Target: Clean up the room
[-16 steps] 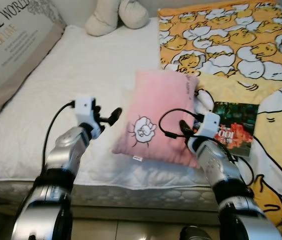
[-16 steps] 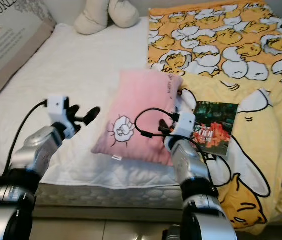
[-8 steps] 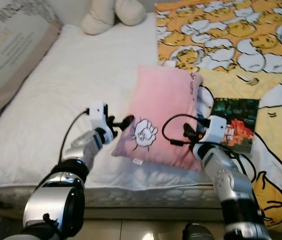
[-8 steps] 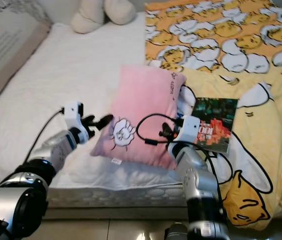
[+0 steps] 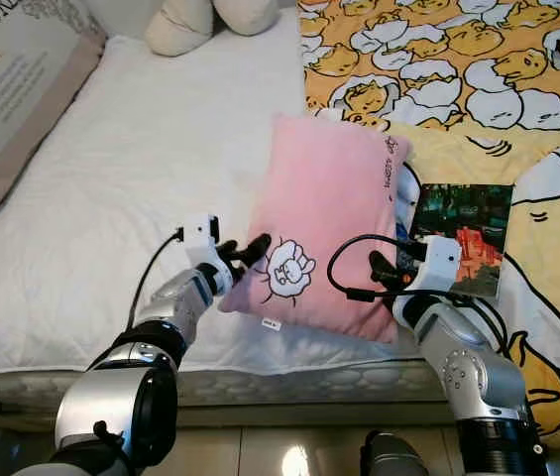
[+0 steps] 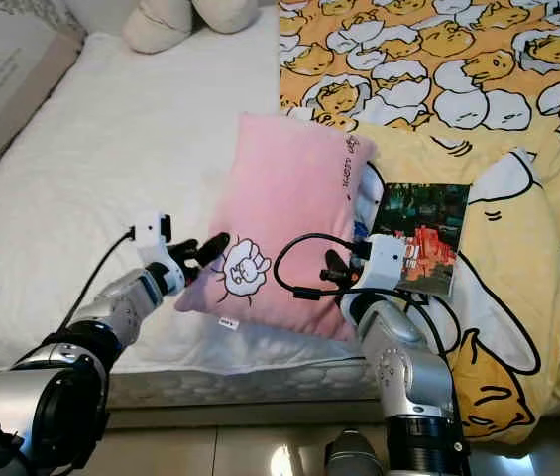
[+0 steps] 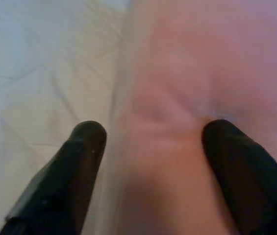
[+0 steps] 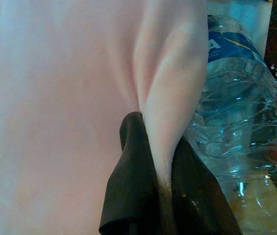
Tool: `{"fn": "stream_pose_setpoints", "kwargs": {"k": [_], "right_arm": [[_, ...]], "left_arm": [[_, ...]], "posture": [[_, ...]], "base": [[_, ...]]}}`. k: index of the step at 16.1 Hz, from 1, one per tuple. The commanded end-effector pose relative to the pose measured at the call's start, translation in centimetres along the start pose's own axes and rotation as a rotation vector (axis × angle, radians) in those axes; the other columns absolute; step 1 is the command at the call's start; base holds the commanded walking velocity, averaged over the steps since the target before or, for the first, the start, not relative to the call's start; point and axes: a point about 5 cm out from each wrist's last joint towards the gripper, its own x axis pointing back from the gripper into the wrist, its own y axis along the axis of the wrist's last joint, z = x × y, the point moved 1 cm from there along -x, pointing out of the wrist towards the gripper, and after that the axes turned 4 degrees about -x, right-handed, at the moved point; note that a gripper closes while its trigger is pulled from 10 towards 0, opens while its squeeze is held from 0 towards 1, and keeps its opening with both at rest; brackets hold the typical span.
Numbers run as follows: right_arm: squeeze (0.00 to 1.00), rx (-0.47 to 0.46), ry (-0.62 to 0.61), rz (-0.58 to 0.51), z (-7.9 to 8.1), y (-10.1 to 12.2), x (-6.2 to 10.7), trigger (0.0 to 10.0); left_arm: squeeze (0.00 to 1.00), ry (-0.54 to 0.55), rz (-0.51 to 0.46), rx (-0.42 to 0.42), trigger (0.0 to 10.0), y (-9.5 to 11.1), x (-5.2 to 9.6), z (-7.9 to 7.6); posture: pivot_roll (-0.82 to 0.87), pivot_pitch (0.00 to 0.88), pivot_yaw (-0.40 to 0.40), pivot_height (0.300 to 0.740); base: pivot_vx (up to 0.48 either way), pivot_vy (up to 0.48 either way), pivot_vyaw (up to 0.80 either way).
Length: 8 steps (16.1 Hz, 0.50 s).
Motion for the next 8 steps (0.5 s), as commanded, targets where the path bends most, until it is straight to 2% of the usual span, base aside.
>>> {"fn": "stream_pose_setpoints", "kwargs": {"k": [1,2,3,4,7,8], "right_arm": [[0.00,-0.010,0.021,0.014,0.4,-0.3,0.3,0.0],[0.00,-0.009,0.041,0.022,0.7,-0.3,0.5,0.0],[0.00,-0.009,0.046,0.025,0.8,-0.3,0.5,0.0],[0.00,-0.004,0.055,0.034,0.9,-0.3,0.6,0.0],[0.00,-0.002,0.053,0.040,0.8,-0.2,0.7,0.0],[0.00,-0.003,0.052,0.042,0.7,-0.2,0.8,0.0]], "left_arm": [[0.00,-0.031,0.017,-0.005,0.0,-0.1,0.1,0.0],[0.00,-0.100,0.036,0.005,0.0,-0.7,0.0,-0.7],[0.00,-0.125,0.044,0.008,0.0,-0.9,0.0,-0.9],[0.00,-0.206,0.088,-0.016,0.0,-1.9,0.0,-1.8],[0.00,-0.238,0.122,-0.034,0.0,-3.0,0.1,-2.3],[0.00,-0.215,0.131,-0.051,0.0,-3.3,0.2,-2.2]], "posture": [[-0.36,0.135,0.222,0.740],[-0.36,0.139,0.222,0.740],[-0.36,0.139,0.222,0.740],[-0.35,0.144,0.219,0.740],[-0.35,0.147,0.218,0.740],[-0.35,0.147,0.218,0.740]], "base": [[0.000,0.000,0.00],[0.000,0.000,0.00],[0.000,0.000,0.00],[0.000,0.000,0.00],[0.000,0.000,0.00],[0.000,0.000,0.00]]}}
